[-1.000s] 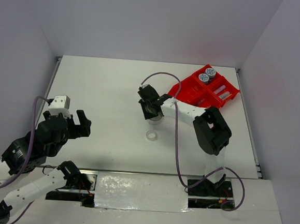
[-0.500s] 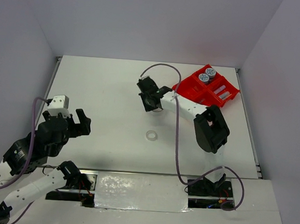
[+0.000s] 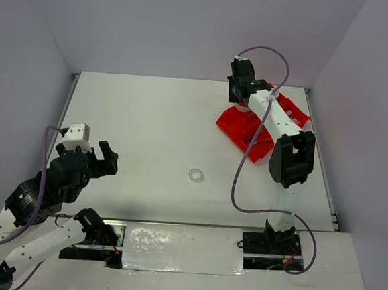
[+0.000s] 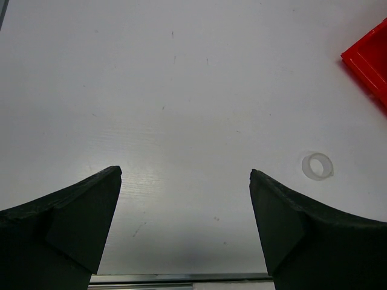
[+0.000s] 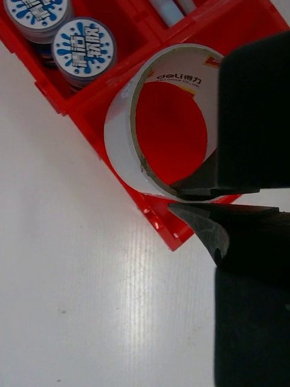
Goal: Sort the stationery into containers
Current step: Place the stationery in the storage box.
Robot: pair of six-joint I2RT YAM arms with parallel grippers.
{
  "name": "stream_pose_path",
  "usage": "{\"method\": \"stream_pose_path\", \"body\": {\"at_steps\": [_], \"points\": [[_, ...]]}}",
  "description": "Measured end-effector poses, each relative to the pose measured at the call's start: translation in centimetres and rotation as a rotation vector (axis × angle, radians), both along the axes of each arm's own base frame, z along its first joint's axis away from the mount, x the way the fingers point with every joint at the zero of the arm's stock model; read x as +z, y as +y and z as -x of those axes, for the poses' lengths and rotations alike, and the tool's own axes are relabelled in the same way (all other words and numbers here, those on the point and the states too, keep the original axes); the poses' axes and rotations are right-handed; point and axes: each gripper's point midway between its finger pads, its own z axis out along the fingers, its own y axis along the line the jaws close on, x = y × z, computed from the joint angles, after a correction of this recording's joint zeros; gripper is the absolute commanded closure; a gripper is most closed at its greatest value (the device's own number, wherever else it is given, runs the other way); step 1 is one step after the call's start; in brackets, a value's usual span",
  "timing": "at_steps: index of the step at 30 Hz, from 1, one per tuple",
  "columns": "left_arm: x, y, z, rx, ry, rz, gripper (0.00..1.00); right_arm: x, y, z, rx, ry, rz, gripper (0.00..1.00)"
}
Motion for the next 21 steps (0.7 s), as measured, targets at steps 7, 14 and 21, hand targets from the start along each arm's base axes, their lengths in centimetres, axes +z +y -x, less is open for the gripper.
{"method": "stream_pose_path", "body": {"at_steps": [7,14,21], "points": [[0.0,-0.1,-0.1,0.0,-0.002,0.001,0.01,-1.5,0.1,-1.3,0.014,0.036,-0.018,0.87],[0.0,0.0,-0.1,0.004,-0.002,0.001,0.01,-4.0,0.0,-0.4,0.003,0.1,-0.015,0.86],[0.2,-0.1,-0.2,0.002,-0.007,0.005,0.01,-6.1,-0.7,1.1,-0.02,0.169,-0.008,0.68]]}}
